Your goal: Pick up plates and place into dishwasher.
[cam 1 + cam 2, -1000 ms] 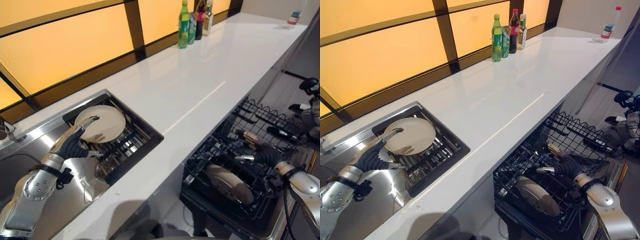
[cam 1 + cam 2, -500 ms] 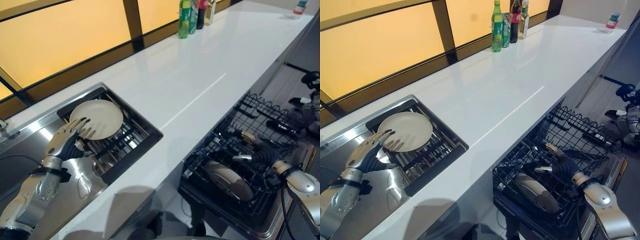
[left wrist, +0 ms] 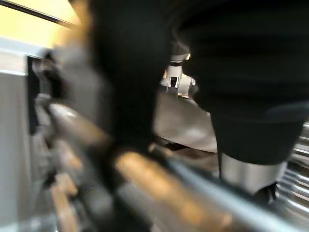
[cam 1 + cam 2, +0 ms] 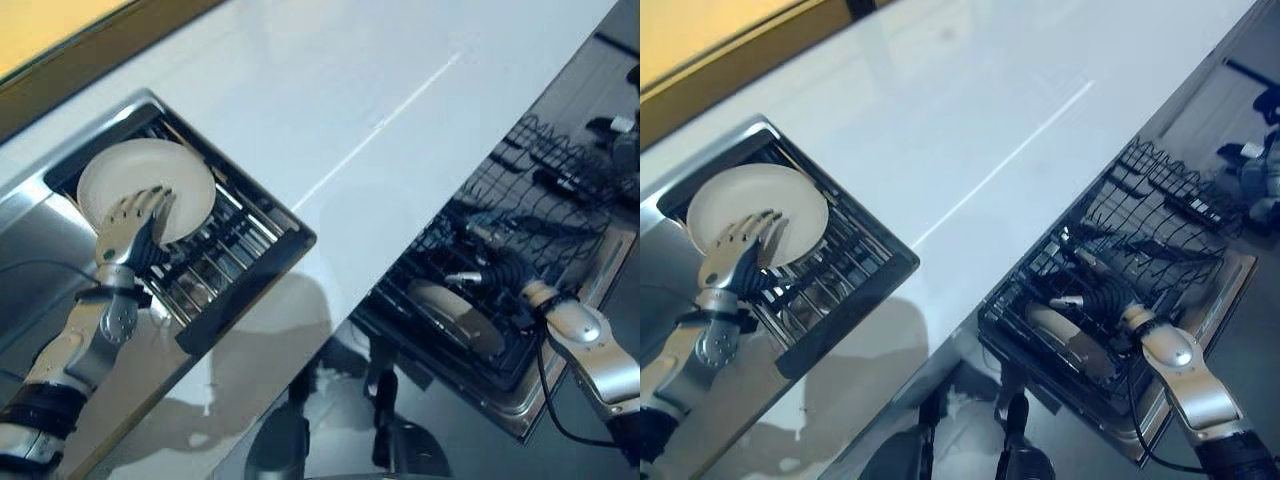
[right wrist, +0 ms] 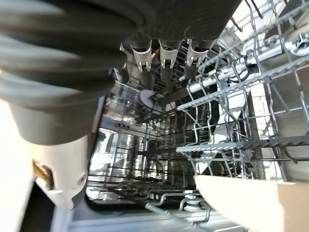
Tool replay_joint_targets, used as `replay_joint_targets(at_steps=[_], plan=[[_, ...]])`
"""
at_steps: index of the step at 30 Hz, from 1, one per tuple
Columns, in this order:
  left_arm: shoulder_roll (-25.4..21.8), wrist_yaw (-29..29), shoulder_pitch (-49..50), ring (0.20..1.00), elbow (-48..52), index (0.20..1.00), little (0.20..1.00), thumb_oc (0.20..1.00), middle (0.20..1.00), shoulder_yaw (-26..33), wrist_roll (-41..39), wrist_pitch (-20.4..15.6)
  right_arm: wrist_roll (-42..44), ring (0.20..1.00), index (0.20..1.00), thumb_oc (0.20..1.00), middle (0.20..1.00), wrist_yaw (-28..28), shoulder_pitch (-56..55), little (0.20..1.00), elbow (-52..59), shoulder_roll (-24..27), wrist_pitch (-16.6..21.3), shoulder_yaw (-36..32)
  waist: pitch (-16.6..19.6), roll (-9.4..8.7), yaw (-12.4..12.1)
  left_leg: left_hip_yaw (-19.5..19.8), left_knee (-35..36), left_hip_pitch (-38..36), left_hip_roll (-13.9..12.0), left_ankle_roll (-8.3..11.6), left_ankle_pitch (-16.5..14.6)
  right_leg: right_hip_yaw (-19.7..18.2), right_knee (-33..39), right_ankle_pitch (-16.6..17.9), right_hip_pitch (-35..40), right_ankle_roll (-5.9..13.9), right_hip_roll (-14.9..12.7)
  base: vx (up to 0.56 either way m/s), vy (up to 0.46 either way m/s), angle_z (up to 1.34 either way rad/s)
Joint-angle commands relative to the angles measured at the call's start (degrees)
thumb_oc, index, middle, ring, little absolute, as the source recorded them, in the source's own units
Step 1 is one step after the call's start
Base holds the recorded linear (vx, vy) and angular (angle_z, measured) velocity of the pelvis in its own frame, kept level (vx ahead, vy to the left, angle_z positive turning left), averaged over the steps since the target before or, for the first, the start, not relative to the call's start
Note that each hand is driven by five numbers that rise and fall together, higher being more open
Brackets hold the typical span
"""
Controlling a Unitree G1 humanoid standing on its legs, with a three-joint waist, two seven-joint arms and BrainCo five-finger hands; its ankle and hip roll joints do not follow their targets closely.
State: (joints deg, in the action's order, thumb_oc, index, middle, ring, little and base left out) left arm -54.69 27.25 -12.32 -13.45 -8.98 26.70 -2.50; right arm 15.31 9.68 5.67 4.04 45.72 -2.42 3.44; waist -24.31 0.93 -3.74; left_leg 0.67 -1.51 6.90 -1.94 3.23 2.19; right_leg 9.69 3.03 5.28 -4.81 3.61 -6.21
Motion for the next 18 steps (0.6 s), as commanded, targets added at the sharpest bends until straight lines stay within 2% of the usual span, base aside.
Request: replay_joint_targets(at_steps=[1,5,11,18], plan=[[-1.2,3.7,-5.7,1.000,-3.4,1.000,1.000,1.000,1.000,-0.1,-0.3,2.3,0.7,1.000,1.000,1.000,1.000,-1.6,5.7,1.000,1.9,2.6,3.6,1.5,-0.7,-1.95,1.3,0.7,-4.1,5.4,0.1,0.36,0.1,-2.0,-9.9,-3.8,-5.2,4.11,-3.6,-0.09,0.045,0.00],[-1.3,4.9,-7.8,1.000,-3.7,1.000,1.000,1.000,1.000,-0.5,0.7,3.8,0.1,1.000,1.000,1.000,1.000,-1.4,7.5,1.000,1.8,2.5,3.7,1.0,-2.4,-1.75,1.6,0.5,-4.9,7.2,0.6,0.01,0.1,-2.0,-11.3,-3.5,-7.8,4.06,-3.9,-0.07,0.052,0.01],[-2.1,6.0,-10.3,1.000,-5.0,1.000,1.000,1.000,1.000,-2.2,7.9,8.0,-1.3,1.000,1.000,1.000,1.000,-0.9,10.2,1.000,1.6,2.0,2.5,0.9,-4.4,-1.32,2.0,0.5,-5.8,9.1,1.3,-0.65,0.1,-2.1,-13.0,-3.3,-10.7,3.96,-4.0,-0.04,0.050,0.00],[-1.5,7.2,-9.0,1.000,-5.5,1.000,1.000,1.000,1.000,-2.9,10.0,9.8,-2.5,1.000,1.000,1.000,1.000,-1.1,9.9,1.000,1.9,1.4,2.8,0.5,-5.2,-1.15,1.9,0.2,-6.0,9.6,1.7,-1.11,0.1,-1.8,-13.9,-3.3,-11.9,3.88,-4.1,-0.01,0.027,-0.01]])
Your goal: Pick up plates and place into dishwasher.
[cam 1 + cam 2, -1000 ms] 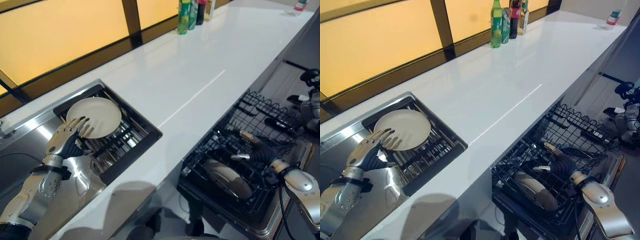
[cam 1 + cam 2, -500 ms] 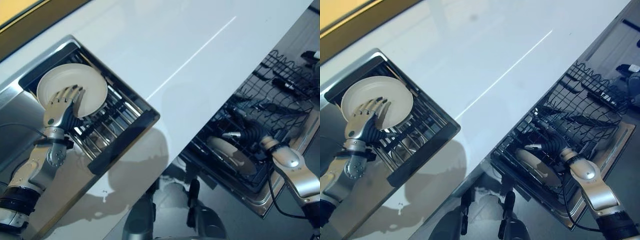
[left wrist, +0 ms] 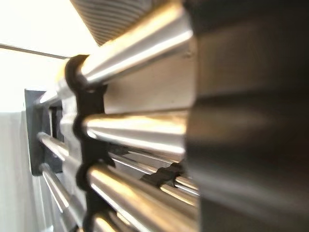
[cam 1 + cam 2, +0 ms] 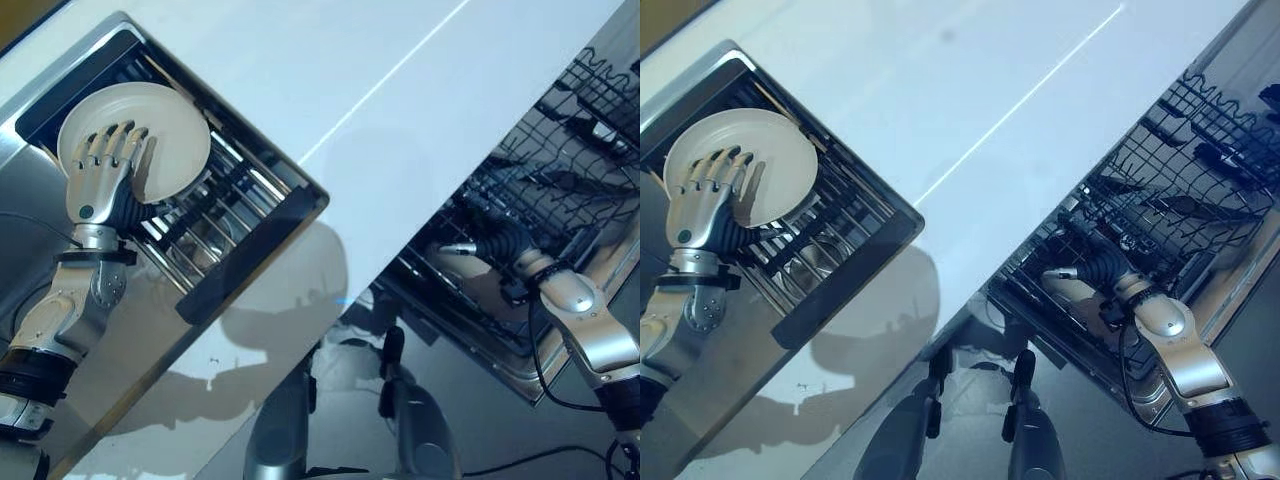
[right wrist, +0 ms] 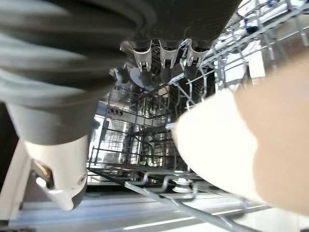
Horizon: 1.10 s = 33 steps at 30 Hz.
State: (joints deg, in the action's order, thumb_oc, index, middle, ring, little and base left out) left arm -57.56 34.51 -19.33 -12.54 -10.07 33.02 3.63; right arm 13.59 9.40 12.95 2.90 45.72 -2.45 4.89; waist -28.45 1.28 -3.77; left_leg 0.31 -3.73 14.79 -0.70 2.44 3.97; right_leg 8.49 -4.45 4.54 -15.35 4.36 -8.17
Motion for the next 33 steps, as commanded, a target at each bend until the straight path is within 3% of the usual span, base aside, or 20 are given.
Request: replay_joint_targets(at_steps=[1,3,6,9,16,24,25,26,27,33], plan=[[1.5,0.7,-1.7,1.000,-6.5,1.000,1.000,1.000,1.000,-1.7,5.2,4.1,-1.0,1.000,1.000,1.000,1.000,-0.5,2.5,1.000,3.0,1.2,3.0,-1.2,-1.1,-1.43,1.9,0.6,-3.8,1.8,0.6,-0.35,-1.6,-0.6,-6.5,-2.6,-1.5,3.06,-2.1,0.00,0.034,-0.02],[1.4,4.1,-1.2,1.000,-6.2,1.000,1.000,1.000,1.000,-1.6,9.4,7.0,-1.0,1.000,1.000,1.000,1.000,-0.1,2.5,1.000,3.2,1.3,2.7,-1.6,-1.3,-1.35,1.9,0.7,-4.1,2.0,0.7,-0.38,-1.6,-0.5,-6.8,-2.6,-1.7,3.01,-2.2,0.01,0.037,-0.01],[2.2,14.2,-1.0,1.000,-6.7,1.000,1.000,1.000,1.000,-0.6,9.4,13.3,-1.1,1.000,1.000,1.000,1.000,-0.2,3.1,1.000,2.8,1.4,2.4,-1.1,-1.3,-1.42,1.8,0.6,-4.2,2.4,0.7,-0.42,-1.7,-0.5,-7.1,-2.8,-2.3,2.83,-2.2,0.01,0.026,0.00],[3.4,15.1,-3.3,1.000,-10.7,1.000,1.000,1.000,1.000,-1.5,10.3,16.2,-1.6,1.000,1.000,1.000,1.000,-0.7,4.6,1.000,1.8,0.6,2.5,0.5,-1.3,-2.21,1.7,0.7,-4.5,3.6,0.6,-0.36,-1.7,-0.3,-7.4,-2.8,-3.5,2.68,-1.8,-0.02,-0.014,0.00],[6.7,14.6,-10.9,1.000,-21.6,1.000,1.000,1.000,1.000,-7.7,11.6,20.1,-0.9,1.000,1.000,1.000,1.000,-2.2,9.7,1.000,1.9,-0.3,0.6,4.8,-1.3,-4.48,2.6,-0.1,-4.7,5.6,0.1,-0.33,-1.1,-0.8,-8.2,-2.5,-6.1,2.32,-0.6,-0.01,0.003,-0.01],[10.0,21.4,-14.1,1.000,-27.6,1.000,1.000,1.000,1.000,-7.9,8.6,21.2,-1.7,1.000,1.000,1.000,1.000,-1.9,12.1,1.000,0.3,-0.7,1.2,6.7,-1.3,-4.59,3.3,-0.5,-5.1,7.1,0.2,-0.34,-0.8,-0.9,-9.4,-2.6,-8.2,1.96,-0.4,-0.01,0.061,-0.08],[10.4,21.9,-14.5,0.956,-27.8,0.956,0.956,0.956,0.956,-8.1,8.3,21.6,-1.8,1.000,1.000,1.000,1.000,-1.9,12.4,1.000,0.3,-0.9,1.1,6.9,-1.3,-4.66,3.3,-0.5,-5.2,7.4,0.2,-0.34,-0.7,-0.9,-9.6,-2.6,-8.6,1.94,-0.4,-0.02,0.031,-0.02],[10.7,22.1,-14.8,0.661,-28.1,0.661,0.661,0.661,0.661,-8.1,8.0,21.7,-1.9,1.000,1.000,1.000,1.000,-2.0,12.6,1.000,0.2,-1.0,1.0,7.0,-1.3,-4.72,3.3,-0.5,-5.2,7.6,0.2,-0.34,-0.7,-0.9,-9.6,-2.6,-8.7,1.91,-0.4,0.00,0.000,0.00],[11.2,22.2,-15.3,0.228,-28.7,0.228,0.228,0.228,0.228,-8.0,7.5,21.4,-2.2,1.000,1.000,1.000,1.000,-2.0,12.9,1.000,0.1,-1.3,0.9,7.2,-1.3,-4.84,3.4,-0.5,-5.1,7.7,0.2,-0.34,-0.6,-0.9,-9.7,-2.6,-9.0,1.87,-0.3,0.00,0.000,0.00],[11.3,19.6,-17.1,0.200,-30.4,0.200,0.200,0.200,0.200,-8.2,6.8,17.5,-2.7,1.000,1.000,1.000,1.000,-2.7,14.5,1.000,-0.3,-2.0,0.7,7.9,-1.3,-5.31,3.3,-0.5,-5.1,8.3,0.2,-0.40,-0.6,-1.0,-10.1,-2.6,-9.8,1.86,0.0,-0.02,0.015,-0.04]])
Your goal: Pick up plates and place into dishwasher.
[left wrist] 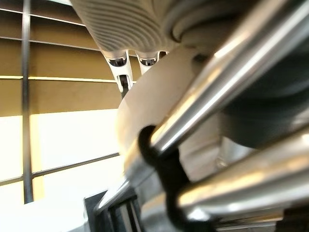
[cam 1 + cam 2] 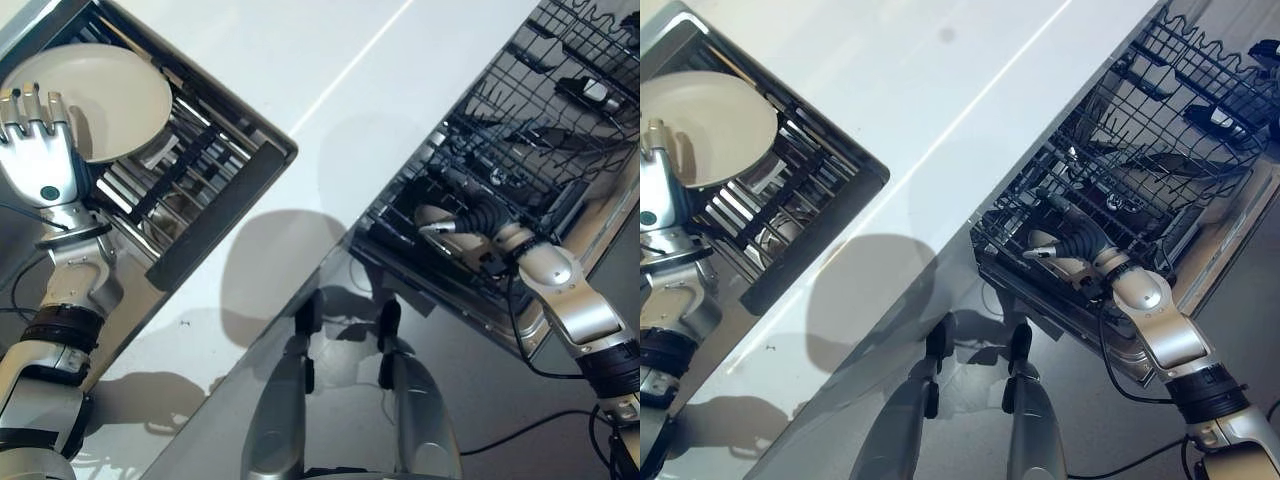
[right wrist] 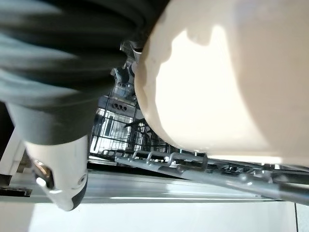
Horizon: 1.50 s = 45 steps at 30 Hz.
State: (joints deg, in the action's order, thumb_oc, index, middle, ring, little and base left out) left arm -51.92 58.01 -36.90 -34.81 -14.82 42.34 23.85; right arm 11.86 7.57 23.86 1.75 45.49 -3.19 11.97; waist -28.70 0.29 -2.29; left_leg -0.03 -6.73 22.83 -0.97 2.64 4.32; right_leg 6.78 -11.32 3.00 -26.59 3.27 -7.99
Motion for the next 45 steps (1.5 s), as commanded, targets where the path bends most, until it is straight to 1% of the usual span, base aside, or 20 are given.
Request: replay_joint_targets(at_steps=[1,13,18,20,23,24,25,26,28,29,30,31,32,36,38,39,41,42,44,45], plan=[[5.7,-4.1,0.4,0.200,-8.0,0.200,0.200,0.200,0.200,-3.2,-2.4,-3.2,-1.1,1.000,1.000,1.000,1.000,-0.8,3.5,1.000,1.0,-1.9,1.4,0.7,-1.1,-4.37,1.8,-0.1,-2.1,0.2,0.5,-0.66,-1.0,0.6,-3.3,-1.1,1.4,2.98,-0.2,-0.02,0.020,-0.13],[5.2,-3.0,2.7,0.200,-7.3,0.200,0.200,0.200,0.200,-2.4,-2.1,-7.7,-1.9,1.000,1.000,1.000,1.000,0.0,2.1,1.000,1.3,-2.4,2.2,-0.5,-1.1,-3.74,1.5,0.0,-2.5,-1.5,1.0,-1.08,-1.6,0.8,-3.8,-1.3,2.6,3.21,-0.6,0.00,0.013,0.00],[4.4,-2.2,4.0,0.200,-6.4,0.200,0.200,0.200,0.200,-1.2,-4.5,-7.4,-1.3,1.000,1.000,1.000,1.000,0.2,0.8,1.000,2.1,-2.5,2.3,-1.2,-1.1,-3.61,1.3,0.0,-1.7,-3.4,0.8,-1.09,-1.7,1.0,-3.3,-1.5,4.5,3.17,-0.6,0.00,-0.007,0.01],[4.1,-0.4,5.4,0.200,-5.5,0.200,0.200,0.200,0.200,0.2,-8.5,-5.2,-1.2,1.000,1.000,1.000,1.000,0.0,-0.1,1.000,2.6,-2.3,2.6,-1.8,-1.0,-3.34,1.1,0.1,-1.1,-4.3,0.8,-1.09,-1.7,1.2,-3.0,-1.6,5.4,3.16,-0.7,0.00,-0.044,0.03],[3.5,2.4,7.9,0.200,-4.5,0.200,0.200,0.200,0.200,4.3,-11.3,-4.5,-1.4,1.000,1.000,1.000,1.000,-0.2,-1.8,1.000,3.2,-2.4,3.1,-2.7,-0.2,-3.02,0.8,0.4,-0.6,-5.3,0.8,-1.02,-1.7,1.5,-2.8,-2.0,6.3,3.16,-0.8,0.00,-0.046,-0.01],[2.5,3.9,10.1,0.200,-3.7,0.200,0.200,0.200,0.200,7.6,-12.5,-5.1,-1.4,1.000,1.000,1.000,1.000,-0.3,-3.6,1.000,3.4,-2.4,3.9,-3.9,0.4,-2.80,0.3,0.6,-0.3,-6.0,0.8,-0.99,-1.9,1.9,-2.6,-2.3,7.2,3.05,-1.0,0.01,-0.072,-0.02],[1.8,4.2,11.2,0.200,-2.8,0.200,0.200,0.200,0.200,9.2,-12.7,-5.3,-1.4,1.000,1.000,1.000,1.000,-0.2,-4.4,1.000,3.6,-2.4,4.0,-4.5,0.9,-2.63,0.1,0.8,-0.1,-6.3,0.8,-0.96,-1.9,2.1,-2.3,-2.4,7.5,3.03,-1.0,0.02,-0.111,-0.02],[1.3,6.1,13.4,0.200,-1.2,0.200,0.200,0.200,0.200,11.8,-13.0,-5.5,-1.2,1.000,1.000,1.000,1.000,-0.3,-5.9,1.000,4.0,-2.3,4.3,-5.5,1.4,-2.41,-0.3,1.0,0.2,-7.2,0.7,-0.88,-2.2,2.5,-2.4,-2.9,8.4,3.03,-1.1,0.01,-0.093,-0.04],[0.3,7.3,15.6,0.200,1.0,0.200,0.200,0.200,0.200,15.1,-13.2,-6.0,-0.8,1.000,1.000,1.000,1.000,-0.3,-7.5,1.000,4.5,-2.3,4.6,-6.7,2.4,-2.12,-0.8,1.3,0.9,-7.8,0.6,-0.85,-2.0,3.0,-1.6,-2.8,9.2,2.97,-1.2,0.00,-0.104,-0.05],[-0.2,8.2,16.9,0.200,2.4,0.200,0.200,0.200,0.200,17.0,-13.2,-6.2,-0.7,1.000,1.000,1.000,1.000,-0.2,-8.4,1.000,4.8,-2.3,4.9,-7.3,2.8,-1.98,-1.1,1.4,1.2,-8.6,0.5,-0.76,-2.4,3.2,-1.5,-3.3,10.1,2.93,-1.2,0.01,-0.126,0.00],[-1.2,8.4,18.5,0.200,4.3,0.200,0.200,0.200,0.200,19.7,-12.9,-6.8,-0.5,1.000,1.000,1.000,1.000,0.0,-9.8,1.000,5.1,-2.5,5.4,-8.3,3.8,-1.78,-1.5,1.6,1.8,-9.2,0.5,-0.69,-2.2,3.5,-0.8,-3.3,11.1,2.89,-1.2,0.03,-0.136,0.03],[-2.2,8.2,19.8,0.200,6.3,0.200,0.200,0.200,0.200,21.6,-12.8,-6.9,-0.4,1.000,1.000,1.000,1.000,0.2,-11.0,1.000,5.5,-2.6,5.7,-9.0,4.5,-1.63,-1.8,1.8,2.2,-10.0,0.4,-0.58,-2.6,3.8,-0.5,-3.8,12.1,2.81,-1.2,0.01,-0.131,0.05],[-2.5,8.5,21.1,0.200,8.2,0.200,0.200,0.200,0.200,23.3,-12.5,-7.3,-0.3,1.000,1.000,1.000,1.000,0.5,-12.2,1.000,5.9,-2.7,6.0,-9.7,5.3,-1.47,-2.0,2.0,2.6,-10.3,0.4,-0.48,-2.4,4.2,0.3,-3.6,12.8,2.70,-1.2,0.01,-0.102,0.06],[-3.7,6.2,26.5,0.200,15.8,0.200,0.200,0.200,0.200,29.1,-8.9,-7.7,-0.1,1.000,1.000,1.000,1.000,1.1,-16.4,1.000,7.1,-3.5,7.0,-12.0,8.4,-0.86,-3.0,2.8,4.4,-13.5,0.0,-0.04,-2.9,5.3,2.2,-4.5,16.9,2.64,-1.1,0.04,-0.126,0.12],[-4.6,3.6,29.3,0.200,19.4,0.200,0.200,0.200,0.200,31.6,-6.2,-8.7,-0.1,1.000,1.000,1.000,1.000,1.6,-18.2,1.000,7.8,-4.1,6.8,-12.9,10.5,-0.63,-3.3,3.2,5.5,-14.8,-0.1,0.15,-2.6,5.9,3.7,-4.3,18.9,2.58,-0.9,0.05,-0.125,0.13],[-4.9,2.0,30.5,0.200,20.9,0.200,0.200,0.200,0.200,32.7,-4.6,-10.2,0.1,1.000,1.000,1.000,1.000,2.0,-19.1,1.000,8.1,-4.2,6.8,-13.6,11.4,-0.45,-3.5,3.4,5.8,-15.5,-0.2,0.30,-2.6,6.1,4.1,-4.4,19.8,2.52,-0.9,0.05,-0.132,0.15],[-6.0,-2.7,32.8,0.200,23.4,0.200,0.200,0.200,0.200,33.4,0.8,-14.4,0.2,1.000,1.000,1.000,1.000,2.5,-20.3,1.000,8.4,-4.6,6.7,-14.2,13.1,-0.05,-3.7,3.8,6.2,-16.5,-0.4,0.53,-2.6,6.4,4.7,-4.6,21.2,2.53,-0.7,0.05,-0.118,0.10],[-7.0,-4.7,33.7,0.200,25.2,0.200,0.200,0.200,0.200,33.6,0.8,-14.9,0.4,1.000,1.000,1.000,1.000,3.0,-20.9,1.000,8.7,-4.6,6.3,-14.8,13.9,0.18,-3.7,3.9,6.5,-17.1,-0.5,0.63,-2.6,6.5,5.0,-4.7,21.9,2.51,-0.6,0.08,-0.091,0.15],[-7.5,-6.1,35.6,0.200,27.9,0.200,0.200,0.200,0.200,34.2,-0.6,-15.4,1.3,1.000,1.000,1.000,1.000,4.0,-22.3,1.000,9.5,-4.5,5.5,-15.9,15.7,0.63,-3.6,4.2,7.1,-18.2,-0.6,0.87,-2.6,6.6,5.4,-5.0,23.1,2.51,-0.3,0.09,-0.065,0.17],[-7.8,-6.1,36.7,0.200,27.9,0.200,0.200,0.200,0.200,34.8,-2.6,-16.6,1.1,1.000,1.000,1.000,1.000,4.3,-22.9,1.000,9.5,-4.6,5.5,-16.2,16.2,0.93,-3.5,4.2,7.3,-18.7,-0.7,0.96,-2.6,6.5,5.6,-5.1,23.6,2.51,-0.3,0.07,-0.041,0.07]])
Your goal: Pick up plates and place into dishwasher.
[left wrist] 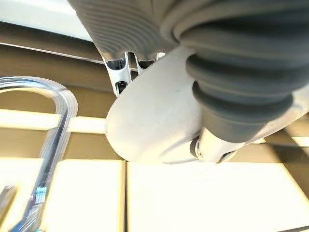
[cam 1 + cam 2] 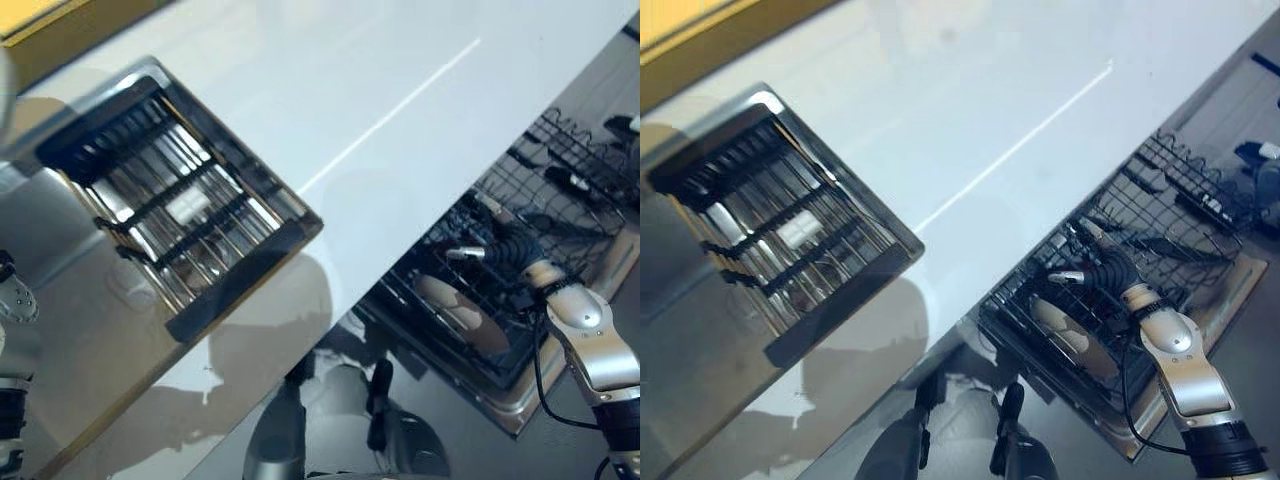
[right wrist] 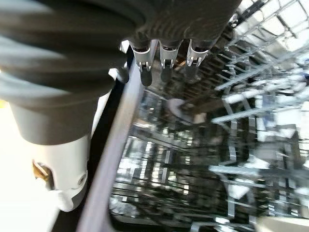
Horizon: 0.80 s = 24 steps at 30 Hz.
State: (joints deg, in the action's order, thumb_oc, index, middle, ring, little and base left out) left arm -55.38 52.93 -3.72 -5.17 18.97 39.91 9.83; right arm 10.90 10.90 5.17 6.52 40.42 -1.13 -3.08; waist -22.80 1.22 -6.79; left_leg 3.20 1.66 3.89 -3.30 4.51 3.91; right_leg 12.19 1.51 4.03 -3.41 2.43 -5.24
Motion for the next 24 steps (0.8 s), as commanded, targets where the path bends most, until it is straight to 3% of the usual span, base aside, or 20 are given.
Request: replay_joint_targets(at_steps=[1,4,5,7,9,12,13,18,21,24], plan=[[-4.5,-0.3,5.1,0.200,-1.7,0.200,0.200,0.200,0.200,1.3,-3.4,-4.2,1.7,1.000,1.000,1.000,1.000,1.2,-4.8,1.000,4.7,0.1,3.6,-1.2,11.0,0.19,1.0,1.0,-0.8,-0.4,1.6,-0.84,-2.2,1.0,-7.0,-6.2,1.1,3.34,-2.9,0.07,-0.038,0.02],[-0.3,-2.3,8.2,0.200,1.5,0.200,0.200,0.200,0.200,1.9,-12.8,-12.9,1.5,1.000,1.000,1.000,1.000,-0.1,-6.6,1.000,5.7,-0.4,5.3,-2.2,12.6,0.29,0.9,1.3,-0.4,-1.8,1.4,-0.71,-2.3,0.8,-6.4,-6.5,2.7,3.22,-2.6,0.08,-0.075,-0.02],[2.8,-5.1,8.7,0.200,3.3,0.200,0.200,0.200,0.200,2.0,-15.6,-19.7,2.6,1.000,1.000,1.000,1.000,-1.0,-6.9,1.000,6.4,-1.0,7.2,-3.0,13.2,0.09,0.8,1.4,-0.4,-2.2,1.2,-0.63,-2.4,0.8,-6.2,-6.6,3.3,3.12,-2.4,0.05,-0.099,0.03],[6.4,-10.2,9.6,0.200,7.8,0.200,0.200,0.200,0.200,2.0,-20.2,-26.0,2.9,1.000,1.000,1.000,1.000,-1.7,-7.1,1.000,7.7,-2.2,10.1,-4.7,14.0,-0.07,0.7,1.2,-0.1,-2.9,0.9,-0.39,-2.5,0.9,-5.7,-6.7,4.0,3.01,-2.1,0.02,-0.109,0.02],[9.9,-18.2,9.6,0.200,11.2,0.200,0.200,0.200,0.200,2.0,-26.4,-33.3,2.6,1.000,1.000,1.000,1.000,-2.5,-7.0,1.000,9.4,-2.8,12.2,-6.1,14.7,-0.23,0.4,1.2,0.4,-3.6,0.7,-0.28,-2.5,0.8,-5.2,-6.8,4.8,2.94,-1.8,-0.01,-0.087,0.00],[12.4,-29.5,9.1,0.200,15.1,0.200,0.200,0.200,0.200,0.9,-32.9,-39.4,1.7,1.000,1.000,1.000,1.000,-2.2,-6.2,1.000,11.1,-3.2,13.7,-7.1,15.6,-0.35,0.3,1.0,0.9,-4.3,0.4,-0.08,-2.4,0.8,-4.7,-6.8,5.6,3.04,-1.7,-0.02,-0.077,-0.02],[13.1,-36.4,8.4,0.200,17.5,0.200,0.200,0.200,0.200,-0.2,-36.5,-41.6,1.5,1.000,1.000,1.000,1.000,-2.2,-5.4,1.000,12.1,-2.9,14.6,-7.3,16.1,-0.38,0.3,0.8,1.0,-4.5,0.3,0.05,-2.3,0.8,-4.5,-6.7,6.0,3.13,-1.7,-0.02,-0.075,-0.02],[12.7,-56.7,2.8,0.200,21.1,0.200,0.200,0.200,0.200,-6.2,-55.0,-41.2,4.4,1.000,1.000,1.000,1.000,-2.4,0.0,1.000,13.5,-0.6,16.3,-5.2,18.0,0.16,0.3,0.5,1.9,-6.2,0.1,0.23,-2.1,0.7,-3.7,-6.5,7.6,3.32,-1.5,-0.02,-0.059,0.00],[12.7,-63.9,-0.5,0.200,21.0,0.200,0.200,0.200,0.200,-9.4,-61.1,-39.9,6.9,1.000,1.000,1.000,1.000,-1.8,3.4,1.000,13.1,-0.2,16.7,-2.9,18.7,0.41,0.3,0.5,2.2,-7.0,0.2,0.19,-2.1,0.6,-3.4,-6.5,8.4,3.31,-1.4,-0.01,-0.044,0.00],[13.3,-73.0,-4.6,0.200,21.6,0.200,0.200,0.200,0.200,-14.1,-66.9,-36.4,9.1,1.000,1.000,1.000,1.000,0.8,7.5,1.000,14.0,-0.1,15.5,1.1,20.1,0.52,0.3,0.4,2.6,-8.1,0.3,0.25,-2.1,0.5,-2.9,-6.3,9.4,3.32,-1.5,0.01,-0.040,0.01]])
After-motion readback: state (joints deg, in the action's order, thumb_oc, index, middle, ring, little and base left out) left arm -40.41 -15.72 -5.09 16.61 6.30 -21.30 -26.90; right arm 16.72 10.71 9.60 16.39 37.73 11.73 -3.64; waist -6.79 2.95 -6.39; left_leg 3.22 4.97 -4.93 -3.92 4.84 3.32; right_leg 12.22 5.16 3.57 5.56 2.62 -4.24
